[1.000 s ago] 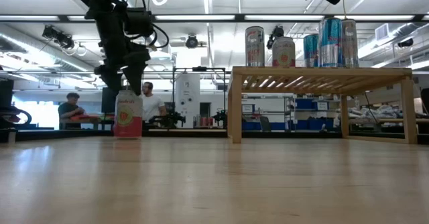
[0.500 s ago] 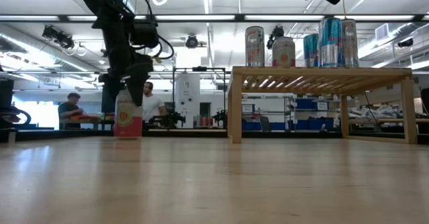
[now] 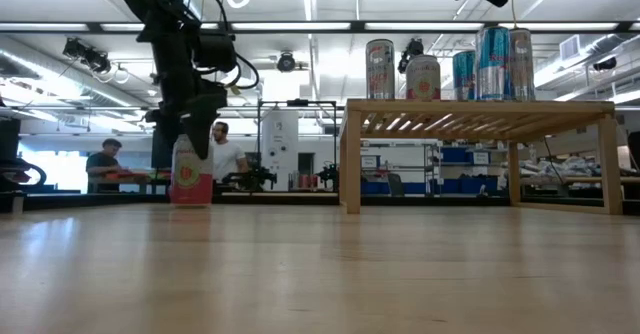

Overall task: Place canned beverage on shelf
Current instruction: Put the pink-white soda can on the shelf aligned with the other pink-white soda can

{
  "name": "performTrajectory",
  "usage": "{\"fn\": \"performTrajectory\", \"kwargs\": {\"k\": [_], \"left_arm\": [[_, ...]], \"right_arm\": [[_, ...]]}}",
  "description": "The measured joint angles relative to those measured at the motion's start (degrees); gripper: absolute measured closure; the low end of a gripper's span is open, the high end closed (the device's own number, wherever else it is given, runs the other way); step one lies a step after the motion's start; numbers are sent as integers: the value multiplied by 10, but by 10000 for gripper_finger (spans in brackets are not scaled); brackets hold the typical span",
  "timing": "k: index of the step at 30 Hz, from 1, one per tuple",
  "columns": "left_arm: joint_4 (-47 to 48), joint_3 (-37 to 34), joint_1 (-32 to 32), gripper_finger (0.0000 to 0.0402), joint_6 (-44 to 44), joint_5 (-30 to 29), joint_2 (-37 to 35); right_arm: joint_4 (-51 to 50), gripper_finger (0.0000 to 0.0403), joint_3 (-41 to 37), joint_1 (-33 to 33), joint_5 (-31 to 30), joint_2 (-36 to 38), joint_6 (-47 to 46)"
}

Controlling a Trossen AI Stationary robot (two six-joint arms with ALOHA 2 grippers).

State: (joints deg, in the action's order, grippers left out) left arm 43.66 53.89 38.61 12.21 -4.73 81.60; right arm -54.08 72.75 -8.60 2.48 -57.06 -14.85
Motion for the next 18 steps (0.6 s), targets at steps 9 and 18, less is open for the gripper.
{"fn": "performTrajectory", "kwargs": {"k": [9,18], "left_arm": [[2,1,-4,106,0,2,0],[59,55,-49,105,9,7,0]], "right_arm": [[0,240,0,0,0,0,-19],[0,240,0,0,0,0,-21]]}}
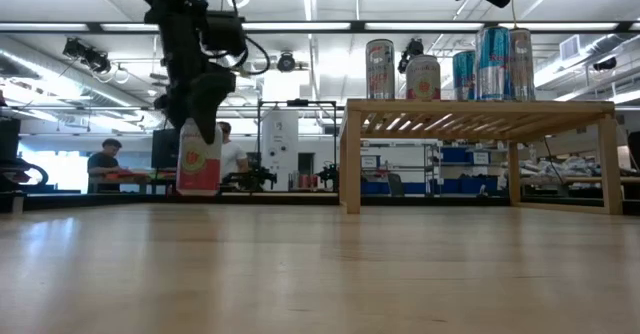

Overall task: Place canned beverage on shelf
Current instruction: Put the pink-white soda can on the shelf aligned with the other pink-white soda can

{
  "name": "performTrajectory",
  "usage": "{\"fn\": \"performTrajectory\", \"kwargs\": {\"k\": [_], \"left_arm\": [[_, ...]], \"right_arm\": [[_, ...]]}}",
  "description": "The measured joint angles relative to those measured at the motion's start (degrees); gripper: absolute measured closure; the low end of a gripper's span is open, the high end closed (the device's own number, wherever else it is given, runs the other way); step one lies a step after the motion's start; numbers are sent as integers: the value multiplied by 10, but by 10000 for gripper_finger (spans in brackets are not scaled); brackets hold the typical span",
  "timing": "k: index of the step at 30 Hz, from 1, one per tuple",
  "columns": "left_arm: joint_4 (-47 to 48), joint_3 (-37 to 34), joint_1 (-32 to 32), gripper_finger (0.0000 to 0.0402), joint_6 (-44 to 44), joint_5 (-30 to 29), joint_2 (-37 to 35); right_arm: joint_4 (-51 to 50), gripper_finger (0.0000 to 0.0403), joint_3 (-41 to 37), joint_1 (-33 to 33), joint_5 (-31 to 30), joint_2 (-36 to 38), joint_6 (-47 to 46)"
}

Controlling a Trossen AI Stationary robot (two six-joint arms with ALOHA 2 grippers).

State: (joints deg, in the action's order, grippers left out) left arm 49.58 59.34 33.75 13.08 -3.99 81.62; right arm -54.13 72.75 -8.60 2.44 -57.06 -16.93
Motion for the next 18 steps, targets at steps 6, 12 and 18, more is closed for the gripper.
{"fn": "performTrajectory", "kwargs": {"k": [6,12,18], "left_arm": [[54,71,-50,103,29,-2,0],[84,161,-105,102,62,-2,0],[82,243,-157,101,88,-7,-1]], "right_arm": [[-17,240,0,0,0,0,1],[-50,240,0,0,-38,0,1],[-39,240,0,0,-41,0,-1]]}}
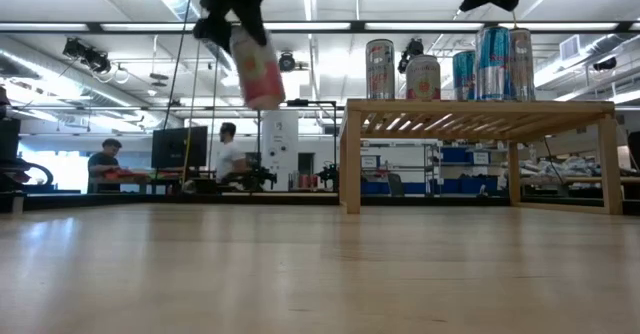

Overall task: Place canned beverage on shelf
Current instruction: Put the pink-white soda can on the shelf aligned with the other pink-white soda can

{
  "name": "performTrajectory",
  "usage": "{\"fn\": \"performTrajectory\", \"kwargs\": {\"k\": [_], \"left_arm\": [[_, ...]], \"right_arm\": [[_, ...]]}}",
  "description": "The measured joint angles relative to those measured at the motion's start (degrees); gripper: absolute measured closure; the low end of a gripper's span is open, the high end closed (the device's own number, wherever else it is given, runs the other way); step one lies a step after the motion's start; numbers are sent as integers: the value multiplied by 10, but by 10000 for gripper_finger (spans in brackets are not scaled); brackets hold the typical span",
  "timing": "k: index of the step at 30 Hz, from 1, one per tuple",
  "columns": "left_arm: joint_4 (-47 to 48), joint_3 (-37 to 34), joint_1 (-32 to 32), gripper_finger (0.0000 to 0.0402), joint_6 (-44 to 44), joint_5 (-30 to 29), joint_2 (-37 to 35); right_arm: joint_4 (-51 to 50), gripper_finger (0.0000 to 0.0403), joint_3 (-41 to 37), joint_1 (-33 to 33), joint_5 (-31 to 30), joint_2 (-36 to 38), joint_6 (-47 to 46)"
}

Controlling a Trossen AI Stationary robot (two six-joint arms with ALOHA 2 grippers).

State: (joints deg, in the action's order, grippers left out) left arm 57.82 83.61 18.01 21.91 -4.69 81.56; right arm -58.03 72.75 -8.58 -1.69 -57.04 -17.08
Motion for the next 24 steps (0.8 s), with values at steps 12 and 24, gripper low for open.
{"fn": "performTrajectory", "kwargs": {"k": [12,24], "left_arm": [[-61,53,-52,100,15,-10,1],[-123,53,-51,100,15,-11,10]], "right_arm": [[34,240,0,0,32,0,-40],[113,240,0,0,109,0,-40]]}}
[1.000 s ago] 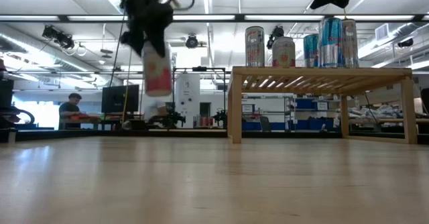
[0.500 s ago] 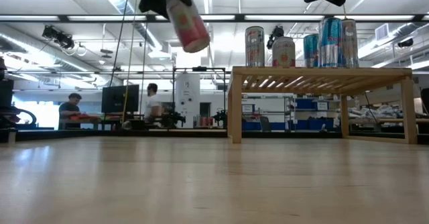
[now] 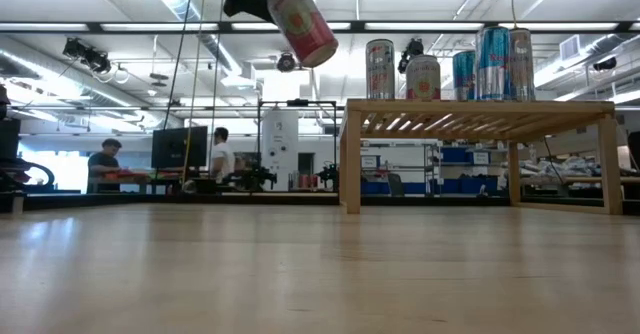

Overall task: Place canned beverage on shelf
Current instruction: Put the pink-white soda can on the shelf aligned with the other pink-white soda can

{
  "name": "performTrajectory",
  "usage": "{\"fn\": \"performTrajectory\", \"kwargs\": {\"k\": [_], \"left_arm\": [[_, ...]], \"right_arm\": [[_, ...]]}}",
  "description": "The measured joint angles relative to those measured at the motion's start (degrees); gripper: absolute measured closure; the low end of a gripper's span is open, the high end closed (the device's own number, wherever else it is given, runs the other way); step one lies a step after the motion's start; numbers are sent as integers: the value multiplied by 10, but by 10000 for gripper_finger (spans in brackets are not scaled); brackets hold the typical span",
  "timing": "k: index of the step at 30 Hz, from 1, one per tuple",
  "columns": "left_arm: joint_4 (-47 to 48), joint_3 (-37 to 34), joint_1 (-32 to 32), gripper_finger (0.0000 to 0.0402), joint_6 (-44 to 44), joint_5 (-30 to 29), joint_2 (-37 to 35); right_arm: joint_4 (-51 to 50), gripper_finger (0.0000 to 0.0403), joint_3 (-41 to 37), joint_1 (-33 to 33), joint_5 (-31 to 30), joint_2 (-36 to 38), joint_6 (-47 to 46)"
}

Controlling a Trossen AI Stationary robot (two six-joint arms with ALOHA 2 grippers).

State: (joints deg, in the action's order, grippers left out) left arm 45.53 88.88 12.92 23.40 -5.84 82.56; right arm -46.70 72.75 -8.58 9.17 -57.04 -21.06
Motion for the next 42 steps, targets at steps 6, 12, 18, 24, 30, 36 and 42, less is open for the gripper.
{"fn": "performTrajectory", "kwargs": {"k": [6,12,18,24,30,36,42], "left_arm": [[-25,0,-2,100,0,1,1],[-50,0,-4,100,0,1,1],[-48,0,-4,100,0,1,1],[-48,0,-4,100,-5,1,1],[-48,0,-3,100,-18,0,1],[-44,0,-4,100,-22,0,1],[-33,0,-3,100,-36,0,1]], "right_arm": [[59,240,0,0,10,0,3],[64,232,0,0,14,0,66],[77,217,0,0,14,0,63],[77,217,0,0,12,0,52],[77,217,0,0,11,0,52],[77,217,0,0,10,0,52],[79,217,0,0,10,0,52]]}}
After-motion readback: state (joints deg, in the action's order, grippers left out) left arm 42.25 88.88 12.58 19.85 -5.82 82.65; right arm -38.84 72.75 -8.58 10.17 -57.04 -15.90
